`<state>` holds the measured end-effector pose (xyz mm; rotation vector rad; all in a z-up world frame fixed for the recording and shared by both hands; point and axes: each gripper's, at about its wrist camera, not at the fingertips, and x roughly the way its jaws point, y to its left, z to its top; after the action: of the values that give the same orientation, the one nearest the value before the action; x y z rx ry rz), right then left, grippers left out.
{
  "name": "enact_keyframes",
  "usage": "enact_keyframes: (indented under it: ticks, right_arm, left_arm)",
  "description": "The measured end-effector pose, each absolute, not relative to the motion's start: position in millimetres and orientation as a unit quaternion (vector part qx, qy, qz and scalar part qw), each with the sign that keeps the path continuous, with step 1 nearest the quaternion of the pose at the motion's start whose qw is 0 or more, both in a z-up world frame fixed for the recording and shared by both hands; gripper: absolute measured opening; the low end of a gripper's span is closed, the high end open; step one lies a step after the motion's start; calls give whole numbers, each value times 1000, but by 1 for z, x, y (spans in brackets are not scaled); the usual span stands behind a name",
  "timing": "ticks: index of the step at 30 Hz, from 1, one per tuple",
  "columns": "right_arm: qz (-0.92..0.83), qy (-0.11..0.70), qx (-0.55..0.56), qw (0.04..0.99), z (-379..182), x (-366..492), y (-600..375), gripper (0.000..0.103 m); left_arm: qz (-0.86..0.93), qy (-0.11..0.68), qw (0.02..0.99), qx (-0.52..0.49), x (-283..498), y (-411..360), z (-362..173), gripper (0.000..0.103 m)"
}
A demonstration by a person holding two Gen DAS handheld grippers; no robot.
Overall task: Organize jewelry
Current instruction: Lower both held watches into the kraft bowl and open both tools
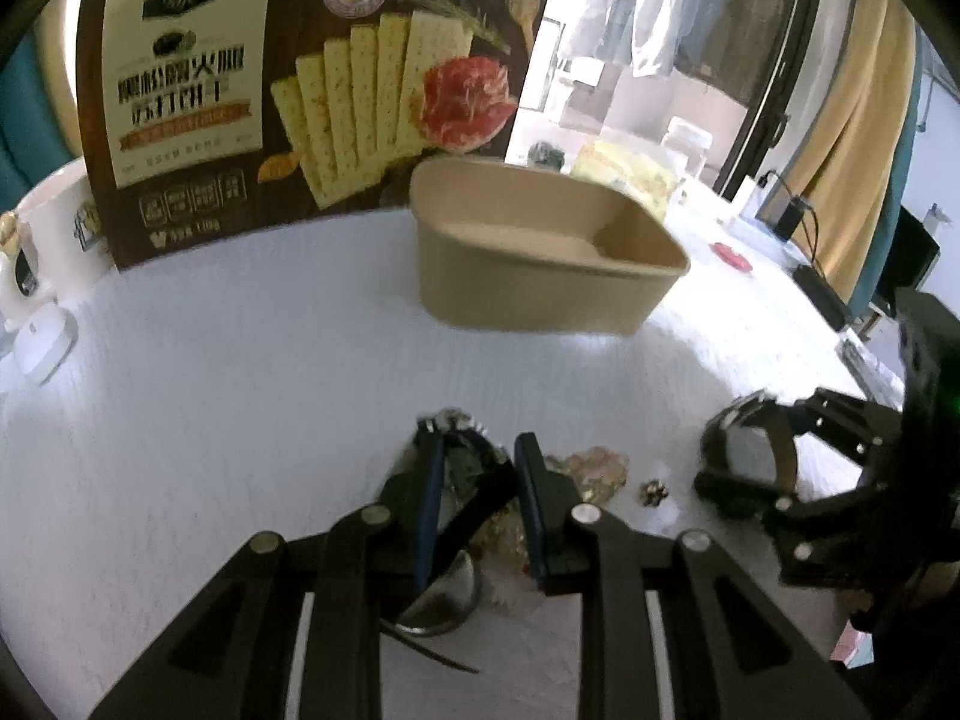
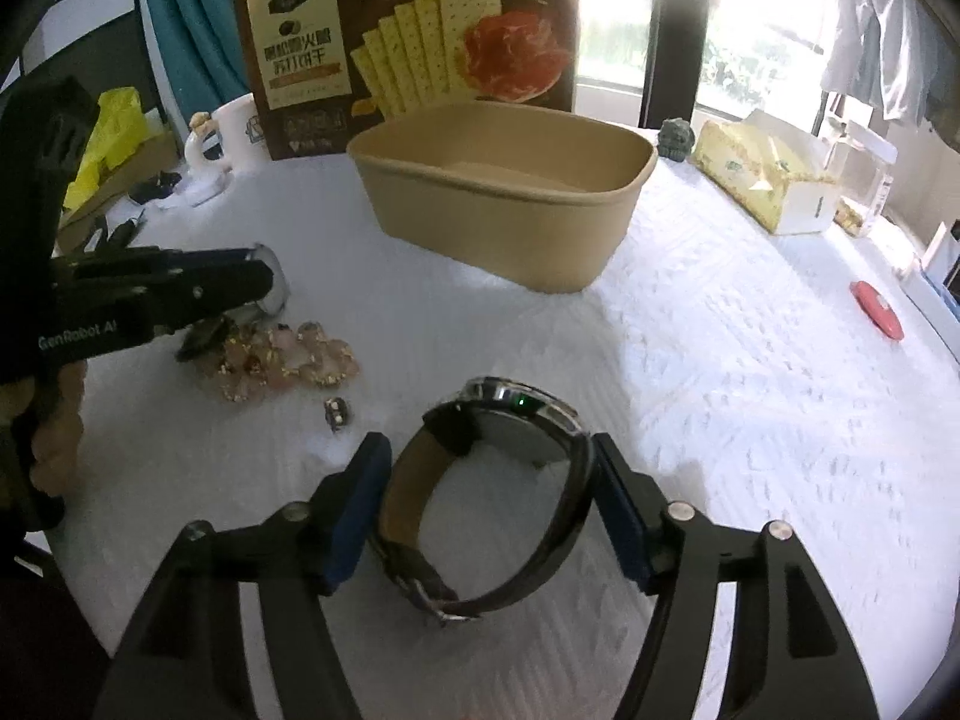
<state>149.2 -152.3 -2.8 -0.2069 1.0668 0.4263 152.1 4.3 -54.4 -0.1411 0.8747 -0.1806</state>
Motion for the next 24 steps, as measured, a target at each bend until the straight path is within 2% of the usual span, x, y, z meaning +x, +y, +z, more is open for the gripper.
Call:
enact_keyframes:
  ticks: [3, 6, 7, 17, 24]
  right_arm:
    - [197, 502, -90, 837, -2, 149, -158, 63]
    - [197, 500, -89, 839, 0, 147, -162, 49]
    - [197, 500, -85, 839, 1, 146, -165, 48]
    - [201, 484, -53, 850, 16, 149, -179, 46]
    - [212, 448, -46, 867, 44, 170, -178, 46]
  left_arm:
    - [-84, 437, 893, -71, 153, 7, -63, 24]
    - [-74, 437, 894, -69, 152, 9, -63, 24]
    - [-77, 435, 894, -69, 151, 9, -63, 24]
    - [-91, 394, 913, -56, 146, 2, -38, 15]
    - [-106, 352, 929, -42, 158, -6, -1, 15]
